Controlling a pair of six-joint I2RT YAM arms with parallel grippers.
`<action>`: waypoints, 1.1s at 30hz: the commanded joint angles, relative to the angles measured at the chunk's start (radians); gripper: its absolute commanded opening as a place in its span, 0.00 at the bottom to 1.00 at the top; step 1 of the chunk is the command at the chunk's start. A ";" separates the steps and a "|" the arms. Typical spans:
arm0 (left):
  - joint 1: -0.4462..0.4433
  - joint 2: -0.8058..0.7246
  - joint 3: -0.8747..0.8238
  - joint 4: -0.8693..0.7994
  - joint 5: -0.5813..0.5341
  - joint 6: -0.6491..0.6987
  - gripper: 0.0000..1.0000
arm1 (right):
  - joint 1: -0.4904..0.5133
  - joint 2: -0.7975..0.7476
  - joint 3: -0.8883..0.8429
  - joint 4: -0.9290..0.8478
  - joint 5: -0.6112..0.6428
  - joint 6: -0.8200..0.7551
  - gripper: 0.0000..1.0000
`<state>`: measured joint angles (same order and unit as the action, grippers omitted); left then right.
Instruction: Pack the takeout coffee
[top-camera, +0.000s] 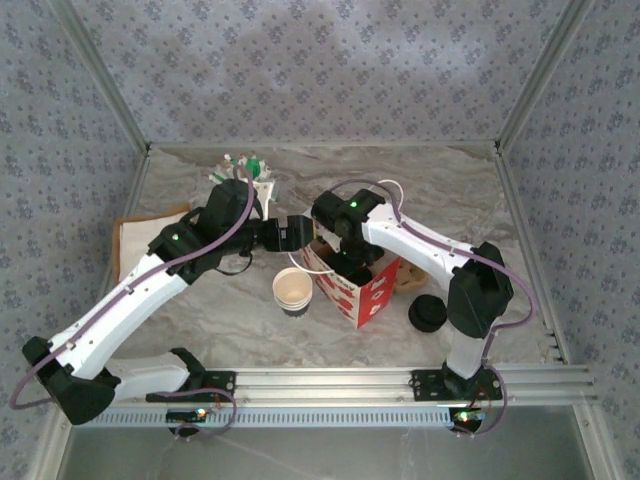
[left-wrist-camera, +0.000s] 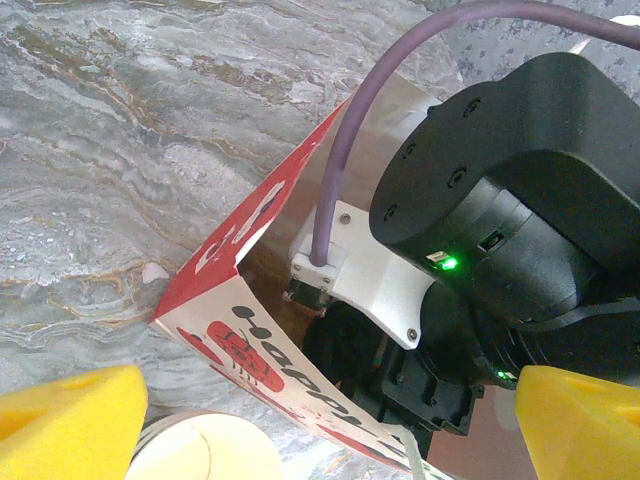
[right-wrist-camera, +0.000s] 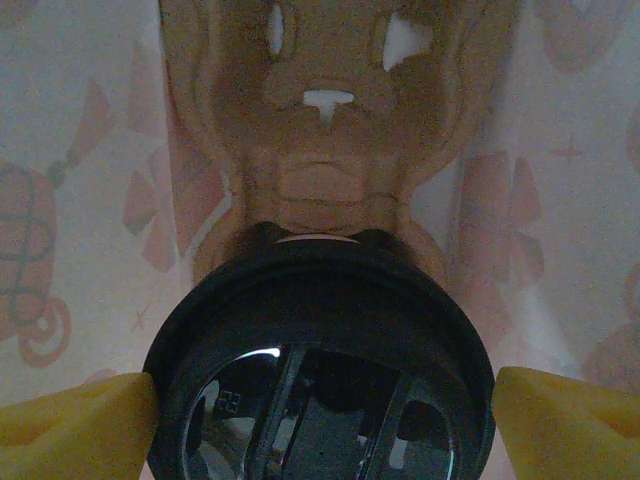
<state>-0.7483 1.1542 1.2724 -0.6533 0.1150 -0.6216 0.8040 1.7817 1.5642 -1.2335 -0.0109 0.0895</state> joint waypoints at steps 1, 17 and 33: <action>-0.005 -0.001 0.042 0.010 -0.008 0.014 0.95 | 0.011 0.004 0.017 -0.030 0.007 0.012 0.90; -0.006 -0.003 0.044 0.010 -0.007 0.014 0.95 | 0.012 0.005 0.011 -0.026 0.006 0.014 0.91; -0.005 -0.006 0.040 0.009 -0.006 0.013 0.95 | 0.014 0.005 0.013 -0.027 0.008 0.018 0.93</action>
<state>-0.7483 1.1542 1.2724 -0.6537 0.1150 -0.6216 0.8104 1.7828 1.5642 -1.2335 -0.0113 0.0898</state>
